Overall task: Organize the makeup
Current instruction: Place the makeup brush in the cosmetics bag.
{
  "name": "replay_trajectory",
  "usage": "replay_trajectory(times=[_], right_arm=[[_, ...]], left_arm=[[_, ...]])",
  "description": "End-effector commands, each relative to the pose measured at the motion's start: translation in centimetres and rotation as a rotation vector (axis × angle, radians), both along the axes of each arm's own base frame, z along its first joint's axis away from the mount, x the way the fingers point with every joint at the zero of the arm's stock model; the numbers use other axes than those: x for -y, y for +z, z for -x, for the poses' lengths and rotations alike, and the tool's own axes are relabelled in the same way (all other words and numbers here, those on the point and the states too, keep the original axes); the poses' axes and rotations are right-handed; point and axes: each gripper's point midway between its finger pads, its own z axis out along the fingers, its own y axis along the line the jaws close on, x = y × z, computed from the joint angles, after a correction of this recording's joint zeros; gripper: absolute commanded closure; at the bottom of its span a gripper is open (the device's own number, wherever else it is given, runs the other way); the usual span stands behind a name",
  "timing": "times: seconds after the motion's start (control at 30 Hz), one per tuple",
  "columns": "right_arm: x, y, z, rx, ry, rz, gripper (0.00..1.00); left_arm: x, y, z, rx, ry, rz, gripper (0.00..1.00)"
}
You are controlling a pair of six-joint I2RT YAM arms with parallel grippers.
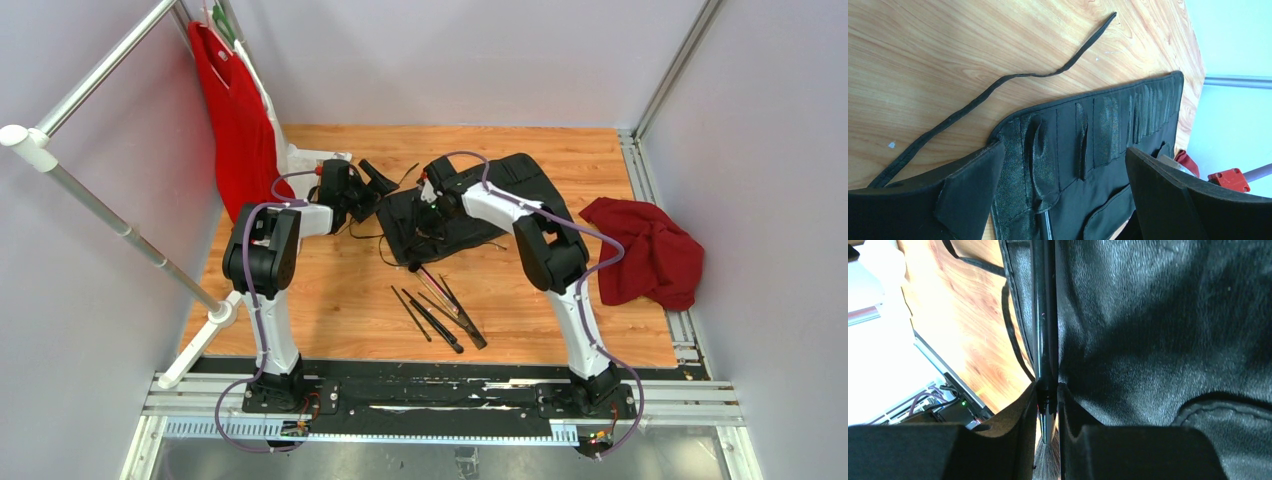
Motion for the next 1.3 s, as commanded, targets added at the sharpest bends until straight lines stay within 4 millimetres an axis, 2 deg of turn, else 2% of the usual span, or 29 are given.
replay_trajectory(times=[0.0, 0.4, 0.67, 1.03, 1.07, 1.17, 1.27], right_arm=[[0.0, -0.2, -1.1, -0.011, 0.004, -0.010, 0.99], [0.0, -1.2, -3.1, 0.011, -0.004, -0.012, 0.99], [0.0, -1.0, -5.0, 0.039, -0.020, -0.030, 0.99], [-0.4, -0.9, -6.2, 0.049, -0.020, -0.055, 0.99], [-0.3, -0.9, -6.2, 0.049, -0.021, -0.055, 0.95], [-0.1, -1.0, -6.1, 0.047, -0.021, -0.052, 0.73], [0.2, -0.9, -5.9, 0.053, -0.021, -0.042, 0.59]], left_arm=[[-1.2, -6.0, 3.4, -0.206, 0.012, -0.037, 0.02], [-1.3, -6.4, 3.9, -0.216, 0.010, -0.045, 0.02], [-1.3, -6.3, 4.0, -0.213, 0.008, -0.048, 0.02], [-1.4, -6.3, 3.9, -0.212, 0.010, -0.050, 0.02], [-1.4, -6.3, 3.9, -0.212, 0.010, -0.050, 0.02], [-1.4, -6.3, 3.9, -0.213, 0.010, -0.050, 0.02], [-1.4, -6.3, 3.9, -0.211, 0.010, -0.049, 0.02]])
